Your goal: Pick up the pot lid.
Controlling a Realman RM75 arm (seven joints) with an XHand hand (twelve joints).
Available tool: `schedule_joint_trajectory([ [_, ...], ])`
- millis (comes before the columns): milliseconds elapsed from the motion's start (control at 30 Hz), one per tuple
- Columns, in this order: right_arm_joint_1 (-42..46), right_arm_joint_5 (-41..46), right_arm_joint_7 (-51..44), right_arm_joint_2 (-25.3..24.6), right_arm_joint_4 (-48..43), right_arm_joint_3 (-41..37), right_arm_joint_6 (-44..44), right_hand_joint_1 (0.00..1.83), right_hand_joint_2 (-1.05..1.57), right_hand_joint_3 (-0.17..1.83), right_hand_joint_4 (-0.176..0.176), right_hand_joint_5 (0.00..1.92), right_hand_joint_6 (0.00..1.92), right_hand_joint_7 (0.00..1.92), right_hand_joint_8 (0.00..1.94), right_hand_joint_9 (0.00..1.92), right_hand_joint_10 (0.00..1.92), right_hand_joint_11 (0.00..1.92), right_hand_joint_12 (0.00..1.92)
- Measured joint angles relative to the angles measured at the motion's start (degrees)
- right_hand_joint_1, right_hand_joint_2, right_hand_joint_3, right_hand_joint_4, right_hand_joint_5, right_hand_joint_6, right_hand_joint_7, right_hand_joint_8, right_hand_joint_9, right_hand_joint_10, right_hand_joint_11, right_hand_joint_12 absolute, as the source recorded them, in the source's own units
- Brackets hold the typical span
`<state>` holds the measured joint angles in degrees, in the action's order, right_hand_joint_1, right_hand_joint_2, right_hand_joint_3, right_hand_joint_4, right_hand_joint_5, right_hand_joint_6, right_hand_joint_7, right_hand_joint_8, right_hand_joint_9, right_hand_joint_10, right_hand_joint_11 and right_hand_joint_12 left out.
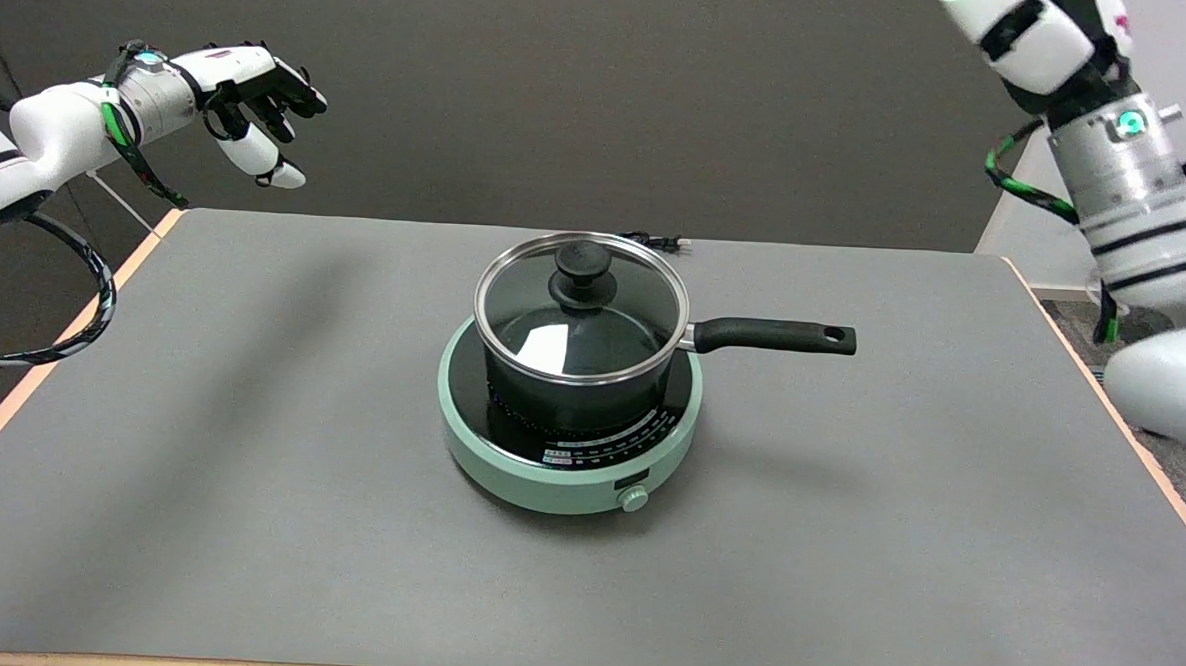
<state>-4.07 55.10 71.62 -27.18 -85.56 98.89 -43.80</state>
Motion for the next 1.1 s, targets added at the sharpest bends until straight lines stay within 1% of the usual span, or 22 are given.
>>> schedule_joint_trajectory([
  [200, -6.36, -7.49, -2.17, 0.01, -2.81, 2.82, 4.76, 0.72, 0.63, 0.84, 0.041, 0.62, 0.31, 0.7, 0.25, 0.67, 0.47, 0.43, 0.99],
  [433, -14.74, -18.65, -3.62, -0.29, -6.53, 8.06, 10.11, 0.76, 0.61, 0.86, 0.038, 0.6, 0.28, 0.69, 0.25, 0.66, 0.46, 0.43, 1.0],
  [567, -19.74, -24.51, -3.53, -1.25, -8.06, 11.82, 12.61, 0.76, 0.61, 0.87, 0.038, 0.59, 0.28, 0.69, 0.24, 0.66, 0.46, 0.43, 1.0],
  [800, -28.93, -37.02, -0.73, -5.52, -8.49, 19.75, 16.56, 0.73, 0.59, 0.86, 0.042, 0.58, 0.27, 0.69, 0.24, 0.66, 0.46, 0.43, 1.0],
  [933, -33.59, -44.44, 1.72, -8.58, -7.46, 24.42, 18.41, 0.71, 0.57, 0.87, 0.053, 0.55, 0.25, 0.69, 0.24, 0.66, 0.44, 0.43, 0.97],
  [1000, -35.39, -47.91, 2.7, -9.82, -6.96, 26.32, 19.29, 0.71, 0.56, 0.87, 0.065, 0.54, 0.24, 0.68, 0.24, 0.66, 0.44, 0.42, 0.95],
  [1067, -37.01, -51.26, 3.59, -10.94, -6.51, 27.97, 20.17, 0.72, 0.54, 0.91, 0.068, 0.53, 0.23, 0.68, 0.21, 0.64, 0.46, 0.42, 0.93],
  [1100, -37.72, -52.82, 3.97, -11.43, -6.28, 28.72, 20.6, 0.71, 0.54, 0.9, 0.07, 0.53, 0.23, 0.67, 0.22, 0.65, 0.44, 0.42, 0.91],
])
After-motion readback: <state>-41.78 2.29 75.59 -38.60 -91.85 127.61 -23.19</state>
